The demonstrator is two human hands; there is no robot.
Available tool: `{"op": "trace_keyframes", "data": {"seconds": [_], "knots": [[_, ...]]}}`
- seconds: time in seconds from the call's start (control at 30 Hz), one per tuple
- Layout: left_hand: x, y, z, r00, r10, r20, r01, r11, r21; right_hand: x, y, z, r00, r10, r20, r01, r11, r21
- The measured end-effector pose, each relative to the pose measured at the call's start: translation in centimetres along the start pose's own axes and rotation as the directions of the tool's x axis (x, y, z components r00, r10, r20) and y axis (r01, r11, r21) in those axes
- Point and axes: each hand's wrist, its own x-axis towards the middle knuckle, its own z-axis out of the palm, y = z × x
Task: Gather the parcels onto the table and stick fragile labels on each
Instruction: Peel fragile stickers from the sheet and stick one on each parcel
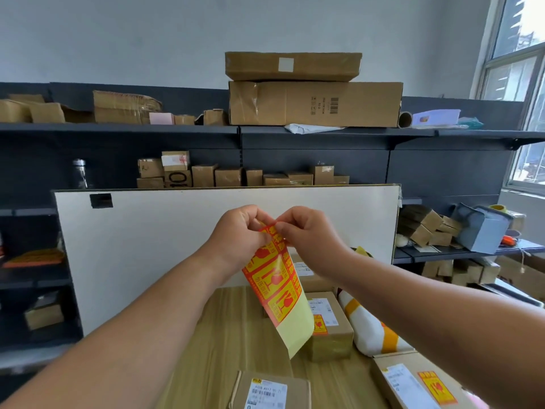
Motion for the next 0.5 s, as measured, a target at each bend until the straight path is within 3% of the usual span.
{"op": "trace_keyframes", "data": {"seconds": [0.3, 0.5], "knots": [[0.1, -3.2, -0.9, 0.996, -0.065, 0.057, 0.068, 0.996, -0.055, 0.6, 1.4, 2.1, 0.979, 0.169, 0.113, -0.191, 0.956, 0.224], [0.8, -7.8, -1.5, 0.972, -0.234, -0.024, 0.231, 0.968, -0.099, 1.6, 3.7, 4.3, 0.92, 0.39, 0.034, -0.374, 0.85, 0.371]]}}
